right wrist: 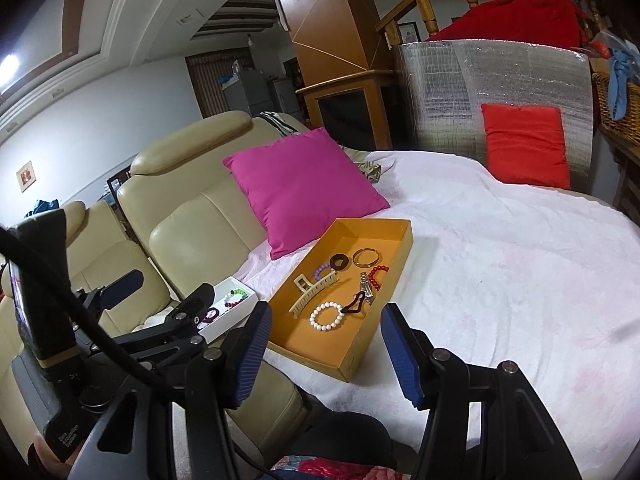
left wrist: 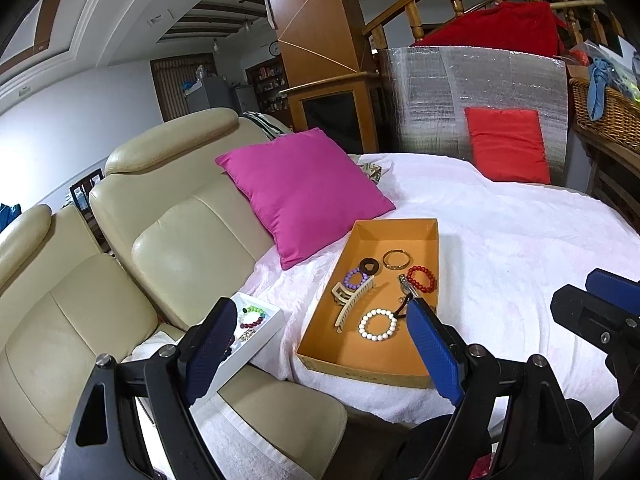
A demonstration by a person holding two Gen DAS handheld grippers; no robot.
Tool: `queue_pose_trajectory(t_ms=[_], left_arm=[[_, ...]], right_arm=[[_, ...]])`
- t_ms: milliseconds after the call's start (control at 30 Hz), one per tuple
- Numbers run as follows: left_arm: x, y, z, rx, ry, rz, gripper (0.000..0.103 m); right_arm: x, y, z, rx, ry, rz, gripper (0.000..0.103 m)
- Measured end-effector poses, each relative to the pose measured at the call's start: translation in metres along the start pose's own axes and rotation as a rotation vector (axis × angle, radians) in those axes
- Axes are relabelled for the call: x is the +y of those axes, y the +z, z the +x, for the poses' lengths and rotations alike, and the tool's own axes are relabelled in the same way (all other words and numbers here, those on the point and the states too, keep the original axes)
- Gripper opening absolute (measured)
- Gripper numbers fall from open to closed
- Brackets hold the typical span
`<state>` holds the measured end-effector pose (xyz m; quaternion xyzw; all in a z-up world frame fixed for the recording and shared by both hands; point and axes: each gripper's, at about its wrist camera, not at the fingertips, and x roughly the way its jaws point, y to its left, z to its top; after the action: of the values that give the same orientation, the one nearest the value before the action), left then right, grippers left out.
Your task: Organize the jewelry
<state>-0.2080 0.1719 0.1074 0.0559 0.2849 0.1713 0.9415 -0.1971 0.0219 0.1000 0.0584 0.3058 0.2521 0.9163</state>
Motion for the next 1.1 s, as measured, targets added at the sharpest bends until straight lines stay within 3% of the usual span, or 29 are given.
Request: queue_pose_trajectory(t_ms=[1100], left_arm=[[0.0033,0.0001,0.0077,0.021,0.014,-0.002,0.087]], right_arm=[[0.0016,0.0016,0.006,-0.006,0.027,0.006,0.061]])
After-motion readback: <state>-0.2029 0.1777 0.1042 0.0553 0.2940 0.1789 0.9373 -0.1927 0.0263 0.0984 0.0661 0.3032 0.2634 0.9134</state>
